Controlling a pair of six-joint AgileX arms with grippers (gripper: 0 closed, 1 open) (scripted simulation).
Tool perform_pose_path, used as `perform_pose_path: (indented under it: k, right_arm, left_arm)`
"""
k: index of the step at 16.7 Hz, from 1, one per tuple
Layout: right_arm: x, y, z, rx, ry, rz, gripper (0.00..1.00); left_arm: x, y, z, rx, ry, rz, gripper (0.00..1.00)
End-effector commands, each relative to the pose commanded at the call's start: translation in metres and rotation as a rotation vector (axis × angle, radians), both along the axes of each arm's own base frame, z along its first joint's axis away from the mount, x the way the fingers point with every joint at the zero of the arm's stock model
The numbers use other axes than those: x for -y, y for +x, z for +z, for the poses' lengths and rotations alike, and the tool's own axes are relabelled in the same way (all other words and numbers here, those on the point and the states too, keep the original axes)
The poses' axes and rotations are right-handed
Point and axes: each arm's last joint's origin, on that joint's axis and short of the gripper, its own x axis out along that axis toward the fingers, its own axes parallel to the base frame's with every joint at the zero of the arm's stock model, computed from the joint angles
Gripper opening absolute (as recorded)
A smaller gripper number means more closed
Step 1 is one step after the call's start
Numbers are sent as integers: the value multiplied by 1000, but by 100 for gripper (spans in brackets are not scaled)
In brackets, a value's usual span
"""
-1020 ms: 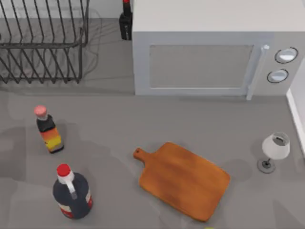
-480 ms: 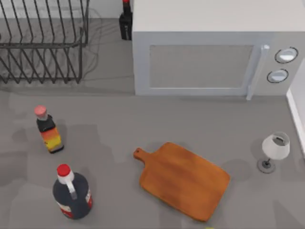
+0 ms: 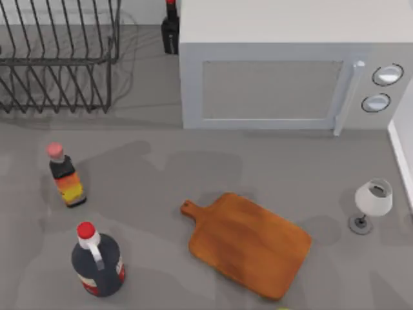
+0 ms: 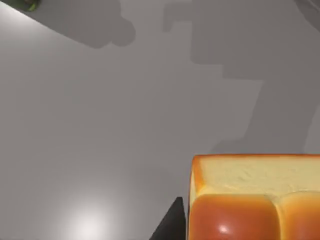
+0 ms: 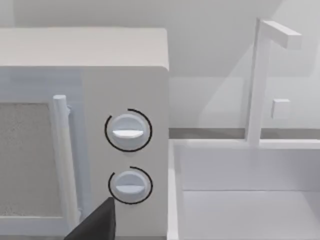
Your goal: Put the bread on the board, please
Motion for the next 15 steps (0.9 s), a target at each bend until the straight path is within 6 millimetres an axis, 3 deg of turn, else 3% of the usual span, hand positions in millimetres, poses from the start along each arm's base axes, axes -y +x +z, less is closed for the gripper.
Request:
perform_pose_path:
  k: [4,7,11,15]
  right_arm:
    - [0,0,0,0,0,0,100]
    - [0,0,0,0,0,0,100]
    - [0,0,0,0,0,0,100]
    - [0,0,0,0,0,0,100]
  left_arm:
    - [55,14,18,124,-90,263,0]
    - [107,18,16,138,-202,483,0]
    - [183,12,-10,48,-303,779,0]
    - [255,-11,-50,-71,-285,1014,0]
